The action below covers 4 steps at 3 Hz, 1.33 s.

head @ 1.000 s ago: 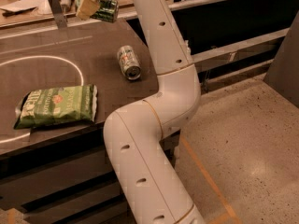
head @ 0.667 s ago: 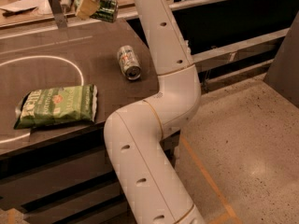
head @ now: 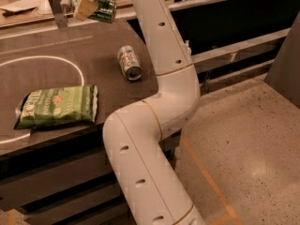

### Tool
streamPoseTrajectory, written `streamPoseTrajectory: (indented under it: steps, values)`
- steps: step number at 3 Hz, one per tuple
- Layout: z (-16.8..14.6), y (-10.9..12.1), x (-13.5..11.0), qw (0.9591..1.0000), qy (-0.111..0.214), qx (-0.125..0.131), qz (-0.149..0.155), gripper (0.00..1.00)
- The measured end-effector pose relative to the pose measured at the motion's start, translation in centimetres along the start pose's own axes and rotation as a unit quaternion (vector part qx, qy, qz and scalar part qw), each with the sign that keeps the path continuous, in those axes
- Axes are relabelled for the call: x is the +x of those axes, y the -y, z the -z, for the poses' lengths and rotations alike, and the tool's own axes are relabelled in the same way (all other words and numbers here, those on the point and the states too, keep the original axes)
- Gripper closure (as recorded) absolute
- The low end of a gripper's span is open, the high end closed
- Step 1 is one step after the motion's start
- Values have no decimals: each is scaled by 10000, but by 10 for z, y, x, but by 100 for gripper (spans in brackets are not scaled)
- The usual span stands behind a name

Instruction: Place green can upright

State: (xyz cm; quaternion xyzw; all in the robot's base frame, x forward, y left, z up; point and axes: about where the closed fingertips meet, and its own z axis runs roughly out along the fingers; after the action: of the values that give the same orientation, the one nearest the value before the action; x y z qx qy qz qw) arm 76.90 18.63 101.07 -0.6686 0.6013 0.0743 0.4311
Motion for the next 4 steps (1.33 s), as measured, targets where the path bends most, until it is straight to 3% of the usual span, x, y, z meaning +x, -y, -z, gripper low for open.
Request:
streamPoseTrajectory:
  steps: [1,2,3,4]
  values:
    - [-7,-4,-4,10000,2,-49,55,100]
    - [-15,-4,-7,9998,-8,62,162,100]
    - [-22,-1,-7,9986,-62,396,345,100]
    - [-23,-1,-7,9986,-60,391,345,100]
